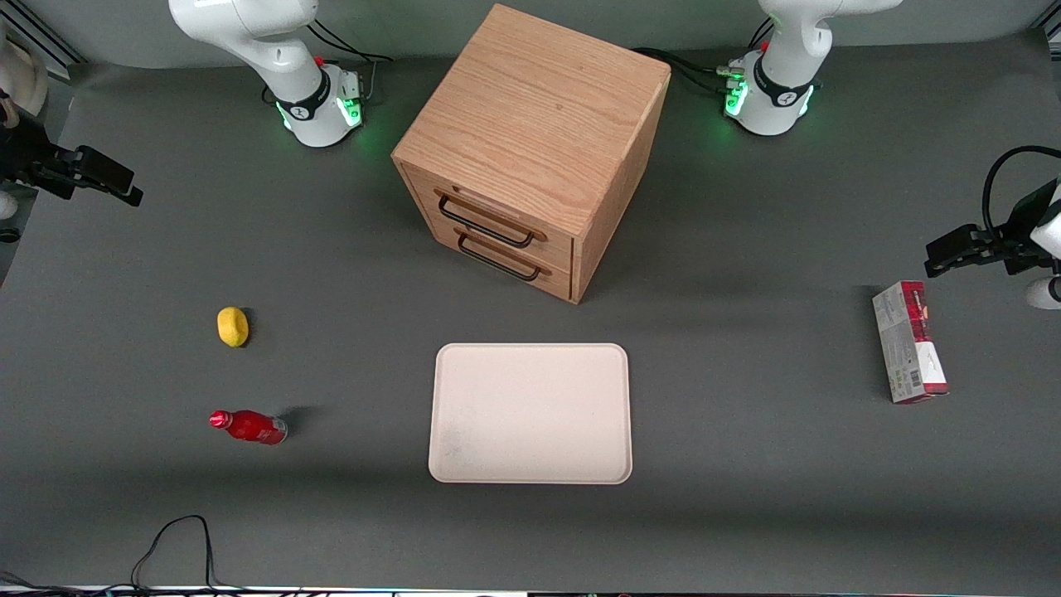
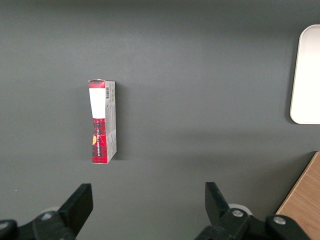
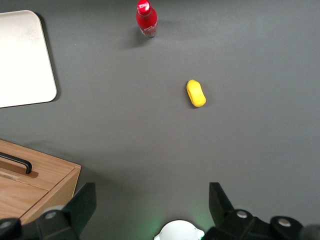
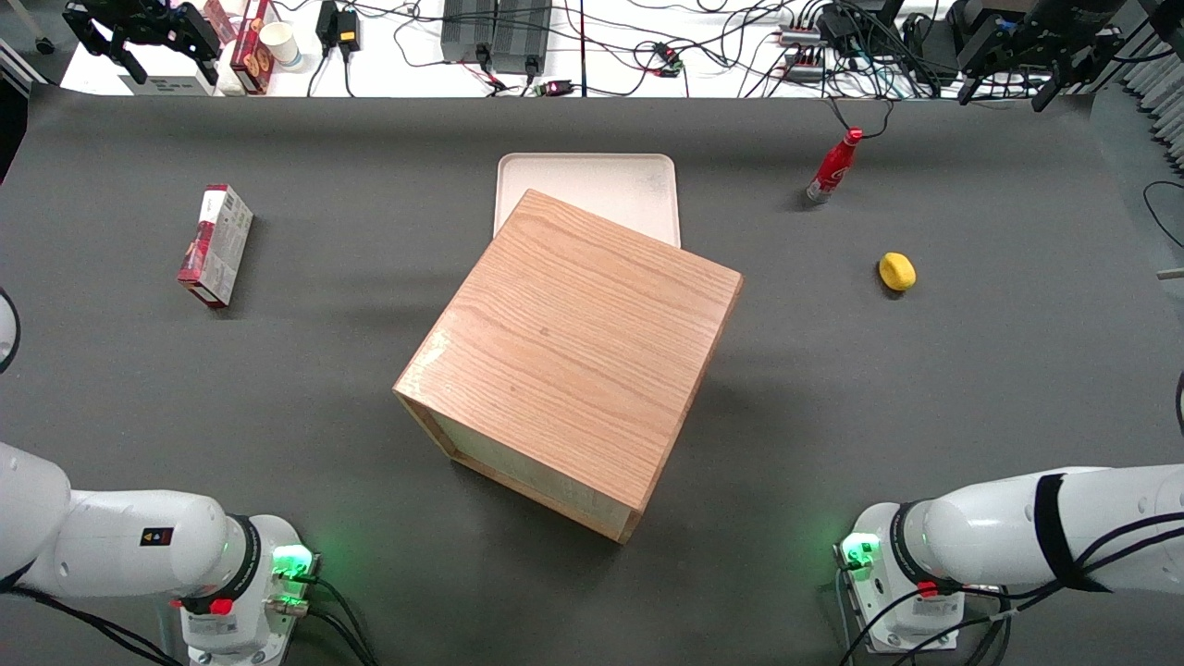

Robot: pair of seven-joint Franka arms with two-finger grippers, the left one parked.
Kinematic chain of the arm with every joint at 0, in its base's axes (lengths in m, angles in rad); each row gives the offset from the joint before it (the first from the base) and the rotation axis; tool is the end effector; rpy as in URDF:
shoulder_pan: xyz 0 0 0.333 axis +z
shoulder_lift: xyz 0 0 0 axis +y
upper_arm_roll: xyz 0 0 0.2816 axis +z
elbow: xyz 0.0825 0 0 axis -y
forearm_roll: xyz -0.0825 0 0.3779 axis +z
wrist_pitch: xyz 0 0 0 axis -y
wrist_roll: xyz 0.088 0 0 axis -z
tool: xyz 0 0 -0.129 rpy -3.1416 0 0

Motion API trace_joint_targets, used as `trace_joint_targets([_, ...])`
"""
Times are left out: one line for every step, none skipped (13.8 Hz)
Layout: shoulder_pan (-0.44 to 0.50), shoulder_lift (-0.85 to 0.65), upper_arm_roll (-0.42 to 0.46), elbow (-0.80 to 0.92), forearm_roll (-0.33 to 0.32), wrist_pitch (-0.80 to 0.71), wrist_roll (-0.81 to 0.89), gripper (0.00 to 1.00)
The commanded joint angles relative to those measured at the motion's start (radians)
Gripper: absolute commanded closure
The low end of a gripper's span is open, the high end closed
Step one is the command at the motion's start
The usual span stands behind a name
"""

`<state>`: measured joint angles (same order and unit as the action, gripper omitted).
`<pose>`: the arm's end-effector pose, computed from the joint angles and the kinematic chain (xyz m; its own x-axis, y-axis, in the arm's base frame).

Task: Place coke bottle on tray
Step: 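Move the open right gripper down to the red Coca-Cola bottle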

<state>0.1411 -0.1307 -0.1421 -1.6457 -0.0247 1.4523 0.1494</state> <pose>0.4979 -0.0081 0.5914 0.9867 -0.1504 -0.0623 -0.1497 -0.9886 0.0157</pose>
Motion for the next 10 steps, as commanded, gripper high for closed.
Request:
trace_joint_targets([-0.002, 0.008, 0.004, 0.015, -0.003, -0.013, -0.019, 0.00])
trace_joint_targets([-0.002, 0.011, 0.006, 0.014, -0.003, -0.010, -0.014, 0.00])
trace_joint_targets([-0.002, 0.020, 0.007, 0.012, -0.004, -0.001, -0.014, 0.00])
trace_joint_targets([0.000, 0.029, 0.009, 0.014, -0.004, 0.008, -0.017, 0.00])
trace_joint_targets([0.000, 0.057, 0.009, 0.017, -0.006, 0.025, -0.020, 0.00])
trace_joint_targets([0.000, 0.094, 0.009, 0.041, -0.009, 0.048, -0.019, 0.00])
trace_joint_targets([-0.002, 0.168, 0.009, 0.131, -0.004, 0.040, -0.019, 0.00])
trace_joint_targets([-0.003, 0.256, 0.009, 0.232, -0.003, 0.028, -0.022, 0.00])
trace_joint_targets([-0.008, 0.334, 0.007, 0.318, 0.000, 0.016, -0.034, 0.00])
trace_joint_targets([-0.017, 0.402, 0.007, 0.387, 0.002, 0.016, -0.048, 0.00])
